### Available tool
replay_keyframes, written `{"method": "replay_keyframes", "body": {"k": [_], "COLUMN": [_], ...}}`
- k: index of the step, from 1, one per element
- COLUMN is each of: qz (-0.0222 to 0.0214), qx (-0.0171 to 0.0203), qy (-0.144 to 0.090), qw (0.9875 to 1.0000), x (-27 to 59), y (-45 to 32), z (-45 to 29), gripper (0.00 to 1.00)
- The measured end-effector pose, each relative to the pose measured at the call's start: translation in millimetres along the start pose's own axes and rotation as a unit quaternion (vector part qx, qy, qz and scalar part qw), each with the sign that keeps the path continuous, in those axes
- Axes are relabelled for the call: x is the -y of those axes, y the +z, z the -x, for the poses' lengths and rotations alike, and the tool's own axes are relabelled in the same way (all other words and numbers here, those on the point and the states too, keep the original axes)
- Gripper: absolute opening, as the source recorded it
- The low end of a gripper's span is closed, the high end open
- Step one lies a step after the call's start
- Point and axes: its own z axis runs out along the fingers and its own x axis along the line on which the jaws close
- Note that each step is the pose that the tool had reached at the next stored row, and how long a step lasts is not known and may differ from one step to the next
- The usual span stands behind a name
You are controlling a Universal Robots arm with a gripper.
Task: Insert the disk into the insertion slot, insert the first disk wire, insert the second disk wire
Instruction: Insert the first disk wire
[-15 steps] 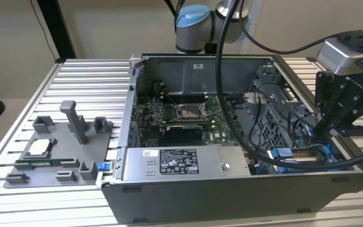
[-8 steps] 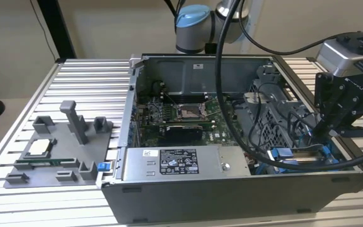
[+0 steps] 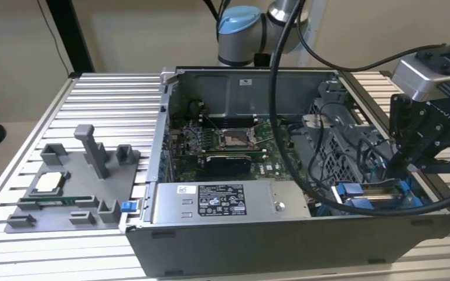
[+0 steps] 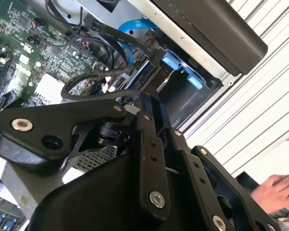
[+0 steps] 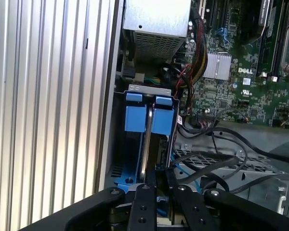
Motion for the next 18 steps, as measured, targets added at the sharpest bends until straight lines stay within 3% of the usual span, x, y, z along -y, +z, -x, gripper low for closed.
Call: {"method": "replay_keyframes", "body": {"k": [4,8,10,14,18], "qz": [0.0,-0.0001,-0.0004,-0.0016,-0.0017], "qx": [0.0004,0.0016,0.0046,0.016,0.016], "qy": [0.0,0.0,0.0,0.0,0.0], "qw": [1.0,1.0,1.0,0.9999,0.9999], "x": [6.8,7.2,7.2,7.3,7.3], "y": [3.6,6.7,7.7,9.5,15.6], "z": [-0.8,-0.9,-1.0,-1.0,-1.3], "gripper": [0.0,0.0,0.0,0.0,0.0]}}
